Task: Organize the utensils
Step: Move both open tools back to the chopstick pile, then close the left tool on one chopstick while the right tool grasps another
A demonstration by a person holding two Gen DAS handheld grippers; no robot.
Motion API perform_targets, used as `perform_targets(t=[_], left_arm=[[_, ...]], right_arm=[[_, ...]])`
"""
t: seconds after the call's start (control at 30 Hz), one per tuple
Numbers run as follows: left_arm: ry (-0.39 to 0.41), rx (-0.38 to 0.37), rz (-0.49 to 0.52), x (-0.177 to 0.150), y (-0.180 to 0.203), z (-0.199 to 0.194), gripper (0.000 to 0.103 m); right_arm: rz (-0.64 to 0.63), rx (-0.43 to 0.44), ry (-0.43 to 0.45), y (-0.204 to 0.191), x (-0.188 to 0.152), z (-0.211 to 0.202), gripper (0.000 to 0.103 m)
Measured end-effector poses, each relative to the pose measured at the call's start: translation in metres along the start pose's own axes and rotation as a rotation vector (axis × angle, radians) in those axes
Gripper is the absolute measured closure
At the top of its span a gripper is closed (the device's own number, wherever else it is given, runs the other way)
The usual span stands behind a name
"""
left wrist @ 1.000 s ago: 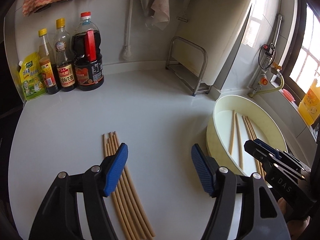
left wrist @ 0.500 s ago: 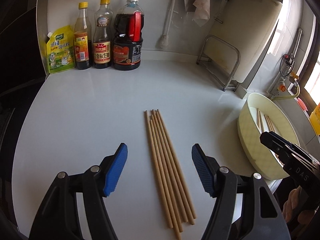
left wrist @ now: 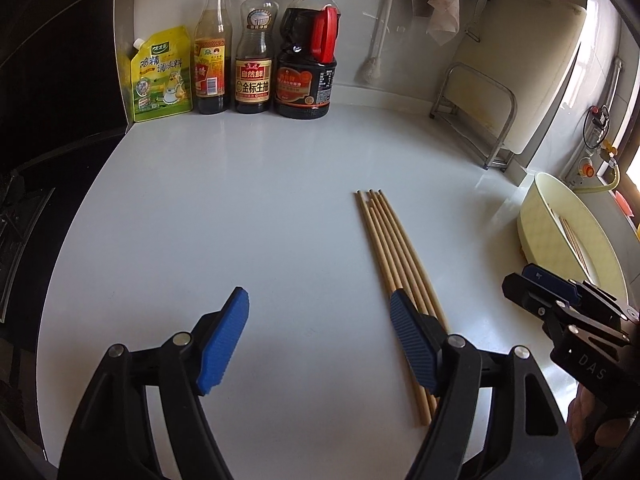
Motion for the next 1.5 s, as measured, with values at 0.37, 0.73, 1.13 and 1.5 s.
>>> perform_targets(t=[0.37,0.73,1.13,1.5], left_arm=[[0.006,0.015,0.019,-0.001,-0.007,0.016,0.024],[-0.003,0.025,0.016,0.001,-0.009,0.026,0.019],[-0.003,0.034,0.011,0.002,-0.007,0.033,0.016],[-0.047,0.06,0.032,-0.006,-0.005,0.045,0.016]], right_arm=[[-0.036,0.002,-0.087,-0.009,-0.008,0.038,0.062],[-0.038,-0.009,-0.126,-0.009,-0.011,0.055,0.062],[-0.064,-0.012,-0.136,-0.015,-0.013,0.059,0.062],[-0.077,-0.02,-0.148,-0.015,-0.016,0.06,0.062]])
Point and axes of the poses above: each gripper's, at about its wrist camera, not at the fingertips, and z roughly the way its jaws point, y to its right, x to its top, the point moved 7 cm from there along z, roughly the way its jaws point, and after that the axes turned 13 degrees about -z, right-handed, at the moved point
